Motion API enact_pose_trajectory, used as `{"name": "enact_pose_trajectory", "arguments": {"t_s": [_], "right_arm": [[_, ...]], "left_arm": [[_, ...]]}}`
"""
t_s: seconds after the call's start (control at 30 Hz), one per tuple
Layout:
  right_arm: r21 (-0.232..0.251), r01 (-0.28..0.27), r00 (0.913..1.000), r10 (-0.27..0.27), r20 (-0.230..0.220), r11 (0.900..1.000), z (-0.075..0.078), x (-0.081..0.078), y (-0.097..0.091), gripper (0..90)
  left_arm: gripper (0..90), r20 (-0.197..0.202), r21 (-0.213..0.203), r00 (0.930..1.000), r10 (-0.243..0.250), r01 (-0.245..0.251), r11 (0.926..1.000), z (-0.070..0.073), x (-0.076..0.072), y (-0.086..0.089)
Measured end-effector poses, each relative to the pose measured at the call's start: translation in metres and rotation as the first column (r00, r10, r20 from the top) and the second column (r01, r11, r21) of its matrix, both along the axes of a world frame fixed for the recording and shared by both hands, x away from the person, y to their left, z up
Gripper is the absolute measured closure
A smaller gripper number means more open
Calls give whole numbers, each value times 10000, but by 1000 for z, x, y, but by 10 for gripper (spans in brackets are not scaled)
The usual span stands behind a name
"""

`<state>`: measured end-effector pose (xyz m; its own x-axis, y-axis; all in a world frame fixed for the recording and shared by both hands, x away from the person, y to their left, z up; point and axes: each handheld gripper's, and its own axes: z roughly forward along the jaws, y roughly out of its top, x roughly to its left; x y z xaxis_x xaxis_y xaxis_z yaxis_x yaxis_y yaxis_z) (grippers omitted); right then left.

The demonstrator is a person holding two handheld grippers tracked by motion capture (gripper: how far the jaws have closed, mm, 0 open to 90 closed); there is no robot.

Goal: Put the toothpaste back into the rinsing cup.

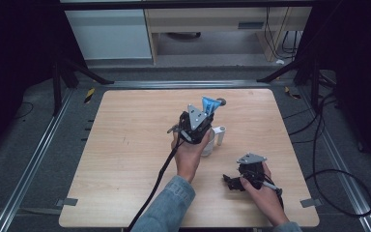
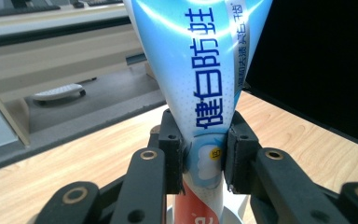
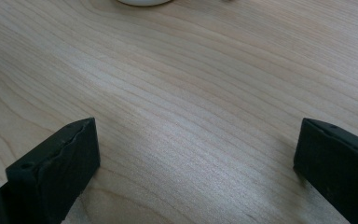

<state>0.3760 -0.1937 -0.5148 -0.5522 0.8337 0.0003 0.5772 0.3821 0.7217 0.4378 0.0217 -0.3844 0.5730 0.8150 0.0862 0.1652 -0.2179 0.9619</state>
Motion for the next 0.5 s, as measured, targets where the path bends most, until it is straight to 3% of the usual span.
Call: {"name": "enact_pose_trajectory", "arguments": {"t_s": [0.2,0.5], "right_arm": [[-5,-5,10000,5,8,10000,0,0,0,5],[-7,-3,10000,3,7,10000,0,0,0,5]], "left_arm": [[720,-259,15,9997,30,-30,10000,-11,2,1],[719,-350,137,9994,10,-6,9999,-16,2,0]]}}
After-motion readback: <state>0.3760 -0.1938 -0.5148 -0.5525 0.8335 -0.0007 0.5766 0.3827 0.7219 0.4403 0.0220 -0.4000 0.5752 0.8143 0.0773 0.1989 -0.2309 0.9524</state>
